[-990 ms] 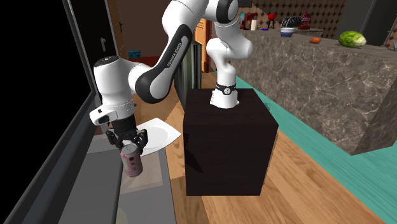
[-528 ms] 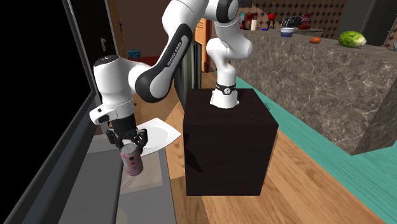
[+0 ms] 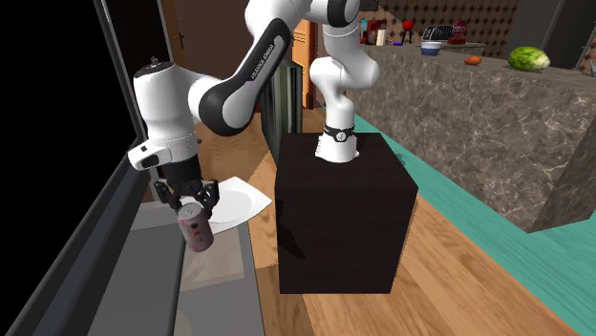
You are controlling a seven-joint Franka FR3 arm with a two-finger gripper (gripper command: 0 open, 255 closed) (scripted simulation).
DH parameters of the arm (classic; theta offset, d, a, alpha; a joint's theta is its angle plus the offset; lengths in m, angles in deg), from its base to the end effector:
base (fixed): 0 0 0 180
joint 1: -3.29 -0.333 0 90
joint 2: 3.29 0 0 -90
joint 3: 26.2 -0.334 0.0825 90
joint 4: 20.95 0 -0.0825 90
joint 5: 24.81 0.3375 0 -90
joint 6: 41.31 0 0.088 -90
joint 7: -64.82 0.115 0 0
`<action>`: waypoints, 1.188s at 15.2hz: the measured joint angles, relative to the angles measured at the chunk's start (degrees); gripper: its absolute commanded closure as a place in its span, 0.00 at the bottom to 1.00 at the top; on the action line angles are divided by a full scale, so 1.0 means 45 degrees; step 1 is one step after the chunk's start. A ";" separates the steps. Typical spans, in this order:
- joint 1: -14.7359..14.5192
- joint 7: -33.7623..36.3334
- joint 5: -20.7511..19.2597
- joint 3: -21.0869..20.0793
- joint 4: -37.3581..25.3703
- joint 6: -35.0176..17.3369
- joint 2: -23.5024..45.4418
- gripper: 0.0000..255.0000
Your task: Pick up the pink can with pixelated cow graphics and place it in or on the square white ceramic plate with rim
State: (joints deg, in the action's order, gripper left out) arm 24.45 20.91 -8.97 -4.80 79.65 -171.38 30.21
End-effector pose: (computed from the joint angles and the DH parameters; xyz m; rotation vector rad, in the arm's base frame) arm 0.4917 -0.4020 0.2900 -3.1203 0.1613 0.0160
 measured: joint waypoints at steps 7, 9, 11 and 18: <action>-0.0168 0.0226 -0.0335 0.0222 -0.0156 0.0837 -0.0718 1.00; -0.0226 0.0296 -0.0435 0.0281 -0.0173 0.1060 -0.0939 1.00; -0.0221 0.0247 -0.0510 0.0349 -0.0030 0.1131 -0.1160 1.00; -0.0261 -0.0410 -0.1372 0.1116 0.3381 0.0228 -0.3799 1.00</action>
State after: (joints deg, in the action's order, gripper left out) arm 23.28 19.07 -15.15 0.22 94.86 -170.35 13.11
